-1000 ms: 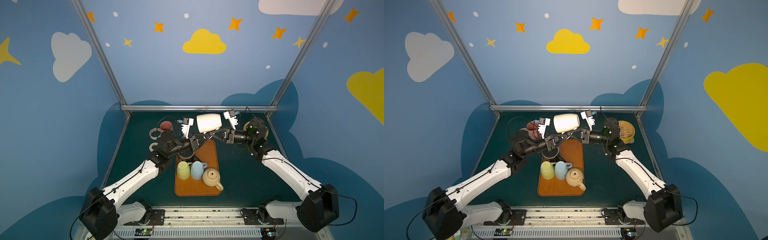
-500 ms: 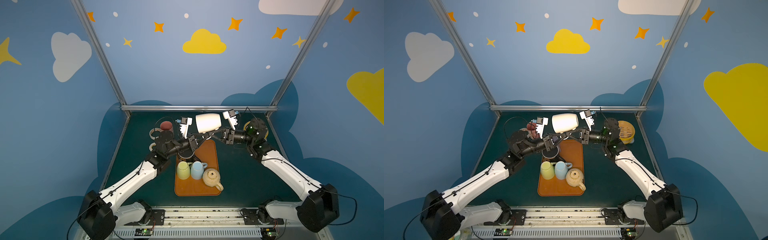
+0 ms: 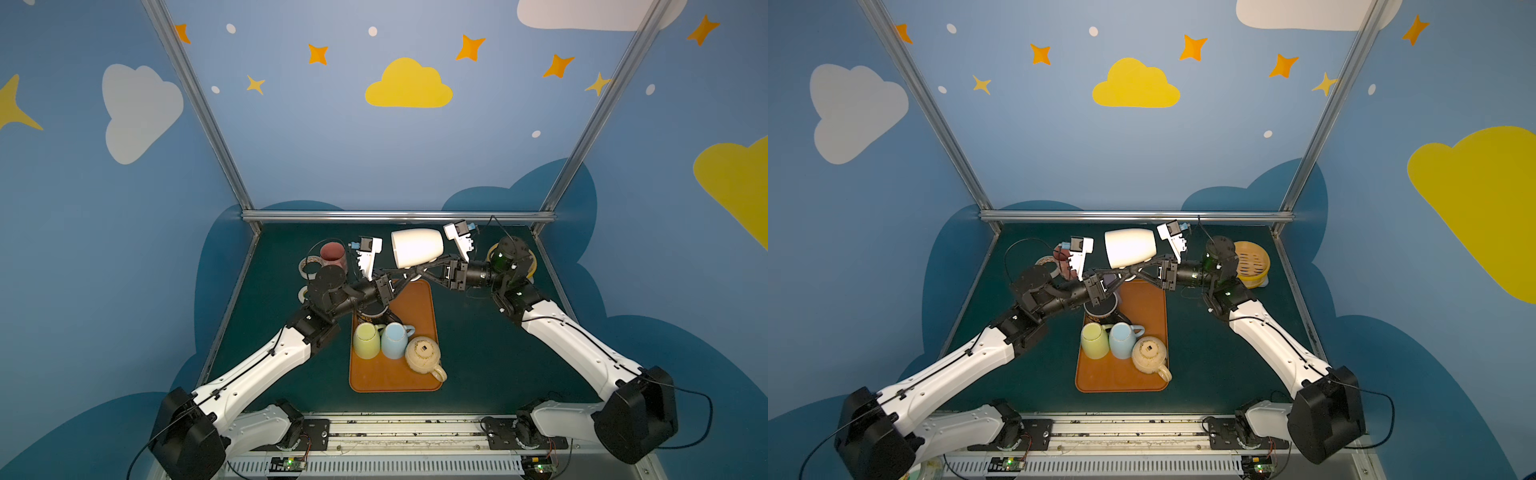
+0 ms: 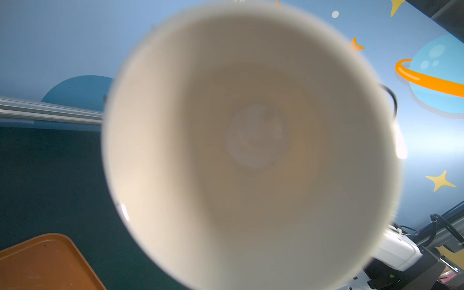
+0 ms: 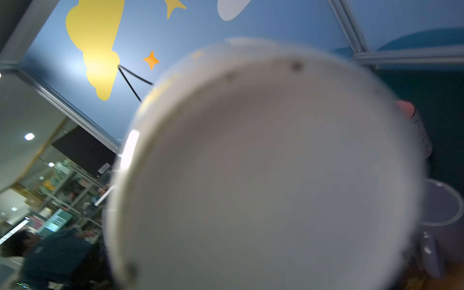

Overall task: Turn the mug right side up
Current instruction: Place the mug at the top-center of the table.

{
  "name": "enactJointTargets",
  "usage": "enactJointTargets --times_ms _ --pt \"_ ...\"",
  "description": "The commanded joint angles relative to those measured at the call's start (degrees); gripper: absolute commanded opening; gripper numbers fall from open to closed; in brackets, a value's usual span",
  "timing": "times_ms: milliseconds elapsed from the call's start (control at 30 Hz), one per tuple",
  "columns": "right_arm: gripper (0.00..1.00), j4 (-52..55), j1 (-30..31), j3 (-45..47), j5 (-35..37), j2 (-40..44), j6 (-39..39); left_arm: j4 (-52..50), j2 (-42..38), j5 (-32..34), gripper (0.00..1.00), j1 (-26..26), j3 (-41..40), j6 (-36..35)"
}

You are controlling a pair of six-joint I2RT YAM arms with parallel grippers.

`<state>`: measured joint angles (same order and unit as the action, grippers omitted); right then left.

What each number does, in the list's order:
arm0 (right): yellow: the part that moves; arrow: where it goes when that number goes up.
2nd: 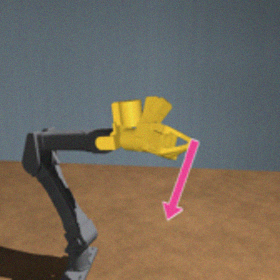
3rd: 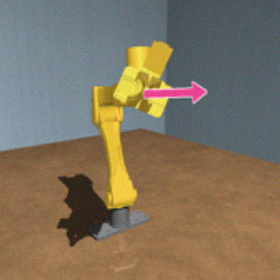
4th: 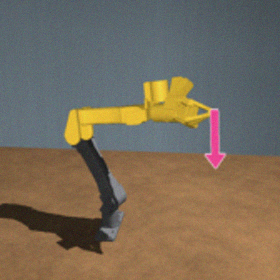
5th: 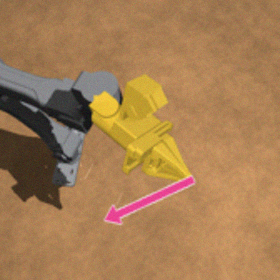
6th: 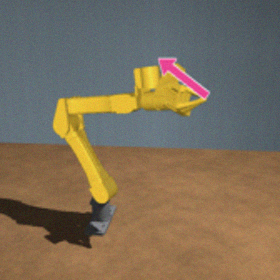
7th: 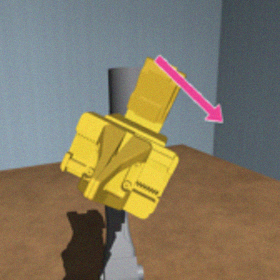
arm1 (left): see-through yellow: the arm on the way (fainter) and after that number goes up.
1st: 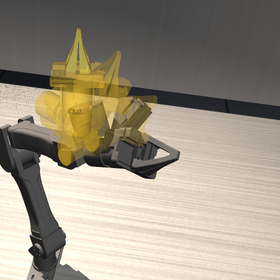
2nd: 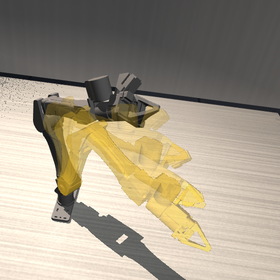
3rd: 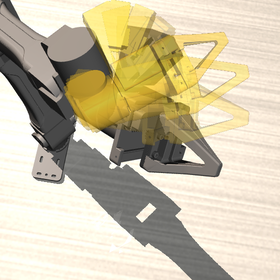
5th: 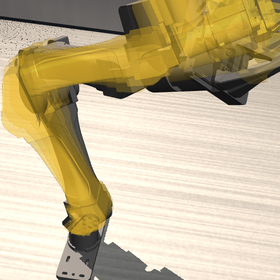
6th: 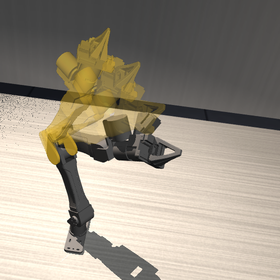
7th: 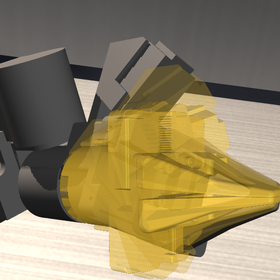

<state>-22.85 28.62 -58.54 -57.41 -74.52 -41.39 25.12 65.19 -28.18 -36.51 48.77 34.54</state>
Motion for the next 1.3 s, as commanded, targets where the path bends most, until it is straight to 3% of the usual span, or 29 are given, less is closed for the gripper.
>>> enactJointTargets --times_ms 0,100,533,667,1100,1267 --pt "0.38 0.5 0.2 0.4 1.0 -0.6 1.8 5.3 -2.7 4.1 0.04 -0.1 -1.5 -1.8" --pt "0.44 0.5 0.1 0.5 1.3 -0.8 2.3 5.7 -3.5 5.4 0.04 -0.2 -2.6 -2.6" --pt "0.47 5.7 -0.3 0.5 3.4 -2.7 6.2 0.4 -4.0 14.9 0.04 0.0 -4.4 -5.0" --pt "0.48 10.1 0.0 0.3 5.6 -2.7 9.1 -6.1 -3.2 19.3 0.04 0.5 -2.6 -5.6" --pt "0.47 14.7 2.2 2.4 9.0 -2.5 13.8 -13.1 2.3 22.3 0.04 2.2 0.0 -3.1" --pt "0.47 15.5 2.1 3.3 10.4 -1.0 14.4 -22.9 5.7 26.4 0.04 3.4 6.8 -6.1"
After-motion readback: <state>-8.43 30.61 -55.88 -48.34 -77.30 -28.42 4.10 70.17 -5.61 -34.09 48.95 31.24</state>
